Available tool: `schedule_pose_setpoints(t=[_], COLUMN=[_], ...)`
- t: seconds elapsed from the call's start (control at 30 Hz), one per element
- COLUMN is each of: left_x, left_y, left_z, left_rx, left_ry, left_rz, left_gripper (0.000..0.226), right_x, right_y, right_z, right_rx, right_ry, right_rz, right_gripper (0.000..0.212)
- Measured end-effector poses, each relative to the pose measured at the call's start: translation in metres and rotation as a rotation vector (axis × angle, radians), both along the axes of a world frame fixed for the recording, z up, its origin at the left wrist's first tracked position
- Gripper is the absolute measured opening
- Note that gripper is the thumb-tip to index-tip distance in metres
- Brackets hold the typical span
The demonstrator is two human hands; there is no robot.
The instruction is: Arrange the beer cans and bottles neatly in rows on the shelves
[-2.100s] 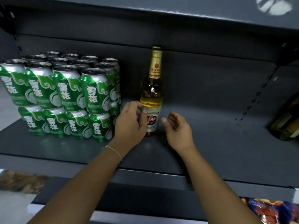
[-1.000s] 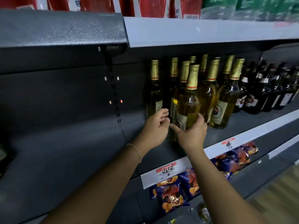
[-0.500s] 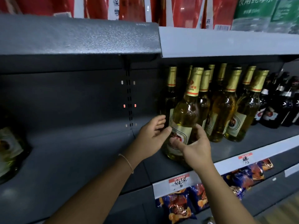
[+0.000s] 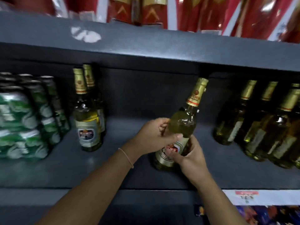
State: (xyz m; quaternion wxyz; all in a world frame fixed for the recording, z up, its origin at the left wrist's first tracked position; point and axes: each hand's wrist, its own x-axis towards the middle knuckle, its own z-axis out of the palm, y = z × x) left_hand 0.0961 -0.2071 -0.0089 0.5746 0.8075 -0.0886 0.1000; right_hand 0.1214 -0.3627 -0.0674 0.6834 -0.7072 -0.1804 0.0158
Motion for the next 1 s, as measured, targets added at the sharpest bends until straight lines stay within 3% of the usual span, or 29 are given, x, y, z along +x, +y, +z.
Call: schedule_pose_setpoints(t=[0.3,0.8,1.0], left_x=[-0.056,-0.109,-0.115], left_y=[0.106,0.204,0.217], left_z=[-0.009,-0.026,-0.036], left_rx=[0.032,-0.036,-0.087], left_ry=[-0.016,-0.1,-0.115], left_rz=[0.144,0.291,0.339], left_gripper=[0.051,0.04,0.04], right_x=[-0.046,-0.083,-0.083], right_y=[0.108,0.21,0.224], right_z=[-0.003,-0.009,-0.019], right_rx=[-0.057,-0.109,-0.238], right_ry=[0.01,-0.042,-0.148], right_rz=[0.155,0.294,0.181], right_gripper=[0.06,0.063,0.079])
